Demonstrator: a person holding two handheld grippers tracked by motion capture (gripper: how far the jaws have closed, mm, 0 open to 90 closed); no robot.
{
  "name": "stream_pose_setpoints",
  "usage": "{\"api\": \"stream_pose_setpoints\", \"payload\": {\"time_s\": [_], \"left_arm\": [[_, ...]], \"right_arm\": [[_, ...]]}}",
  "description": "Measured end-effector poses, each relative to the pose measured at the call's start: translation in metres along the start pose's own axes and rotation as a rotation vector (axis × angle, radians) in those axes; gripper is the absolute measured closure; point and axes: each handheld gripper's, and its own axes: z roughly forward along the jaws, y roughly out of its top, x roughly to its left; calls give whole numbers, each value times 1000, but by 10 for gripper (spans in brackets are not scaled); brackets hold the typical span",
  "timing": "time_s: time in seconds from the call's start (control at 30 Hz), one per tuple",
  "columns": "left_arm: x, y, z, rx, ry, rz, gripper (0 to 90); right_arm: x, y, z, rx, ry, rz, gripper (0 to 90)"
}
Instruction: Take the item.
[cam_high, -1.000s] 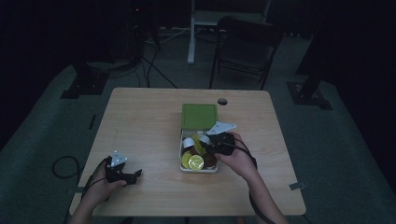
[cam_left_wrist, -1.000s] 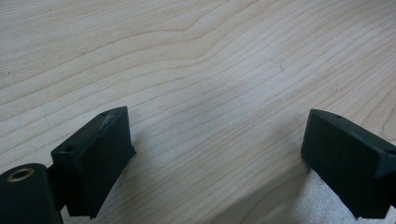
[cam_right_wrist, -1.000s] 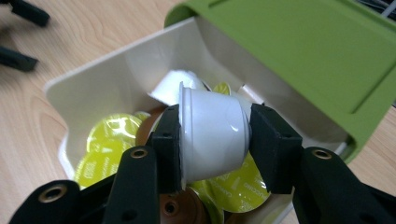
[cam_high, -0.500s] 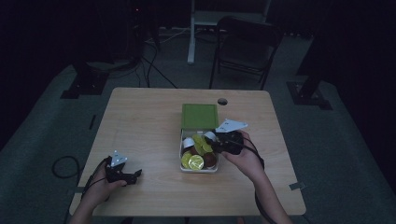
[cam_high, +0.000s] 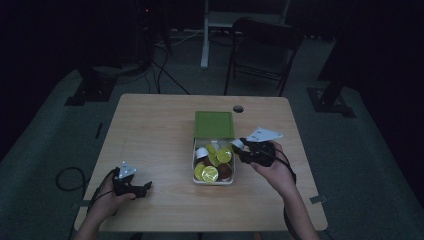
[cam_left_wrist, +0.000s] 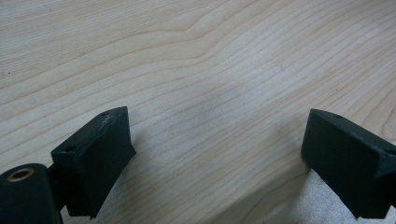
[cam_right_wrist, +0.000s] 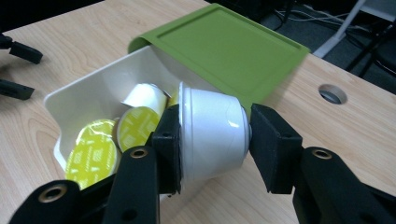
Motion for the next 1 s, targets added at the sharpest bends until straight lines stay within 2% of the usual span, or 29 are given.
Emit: {"api": "stream_pose_setpoints", "payload": {"time_s": [0.5, 1.0], "left_arm": [[0, 0, 0, 1, 0, -1, 89], [0, 0, 0, 3, 0, 0, 89]], "right_arm": [[-32, -28, -28, -21, -85, 74, 568], [-55, -66, -47, -8, -171, 146, 568]]}}
